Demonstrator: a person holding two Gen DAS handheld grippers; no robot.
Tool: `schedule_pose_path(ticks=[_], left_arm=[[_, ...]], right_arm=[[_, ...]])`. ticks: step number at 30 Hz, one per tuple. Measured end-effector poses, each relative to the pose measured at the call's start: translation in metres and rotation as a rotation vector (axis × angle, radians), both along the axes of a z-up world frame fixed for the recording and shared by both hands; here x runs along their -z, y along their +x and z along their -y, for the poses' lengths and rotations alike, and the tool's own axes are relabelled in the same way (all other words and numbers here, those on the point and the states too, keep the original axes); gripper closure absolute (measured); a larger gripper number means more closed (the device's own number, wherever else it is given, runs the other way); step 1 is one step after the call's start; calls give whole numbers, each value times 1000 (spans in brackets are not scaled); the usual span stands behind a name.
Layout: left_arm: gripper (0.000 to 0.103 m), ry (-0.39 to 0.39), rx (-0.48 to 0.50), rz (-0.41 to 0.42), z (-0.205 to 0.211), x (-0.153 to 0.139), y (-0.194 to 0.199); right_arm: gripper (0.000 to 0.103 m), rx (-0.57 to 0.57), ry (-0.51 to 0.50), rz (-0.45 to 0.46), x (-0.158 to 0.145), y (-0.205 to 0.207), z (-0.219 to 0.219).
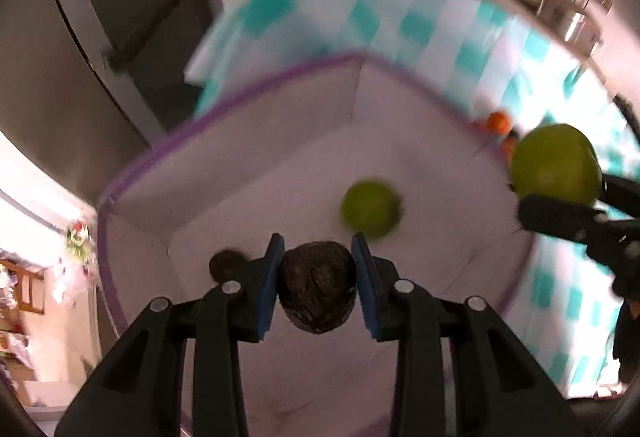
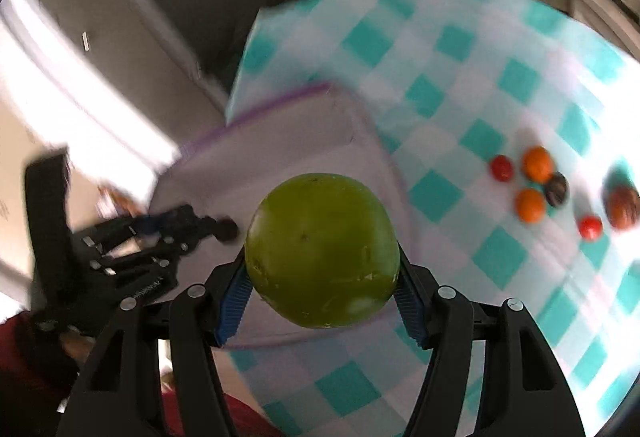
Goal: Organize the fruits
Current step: 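Carry both held fruits into the purple box with both grippers, then open both grippers to release the fruits in the box and withdraw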
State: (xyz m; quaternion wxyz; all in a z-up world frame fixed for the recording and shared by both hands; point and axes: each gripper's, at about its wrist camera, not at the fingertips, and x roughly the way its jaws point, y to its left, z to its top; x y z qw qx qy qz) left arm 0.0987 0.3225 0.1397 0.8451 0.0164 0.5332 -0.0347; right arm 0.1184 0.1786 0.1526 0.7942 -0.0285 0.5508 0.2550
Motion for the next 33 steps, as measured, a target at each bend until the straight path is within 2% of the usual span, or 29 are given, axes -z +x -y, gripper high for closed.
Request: schedule_pose_path(ticks=[2, 5, 10, 14, 20, 26, 30, 33], left_arm=[[68, 1, 45, -83, -2, 18, 10], [68, 19, 116, -162, 1, 41, 18], [68, 2, 122, -277, -3, 75, 38], [68, 26, 157, -308, 0, 90, 47], [66, 60, 163, -323, 4, 97, 45], [50, 118, 136, -286, 5, 90, 40], [38, 191, 102, -210, 5, 72, 31], [29, 248, 42, -123, 9, 45, 10]], right_arm=[[40, -80, -108, -51, 20, 4, -25], [40, -182, -252, -169, 58, 3, -55], [41, -210, -330, -267, 88, 9, -69], [41, -193, -369, -305, 101, 14, -66], [41, -160, -332, -294, 95, 15, -62], [33, -160, -281, -245, 81, 5, -61], [32, -172, -220, -147, 56, -12, -56], [25, -170, -168, -21, 28, -30, -41]])
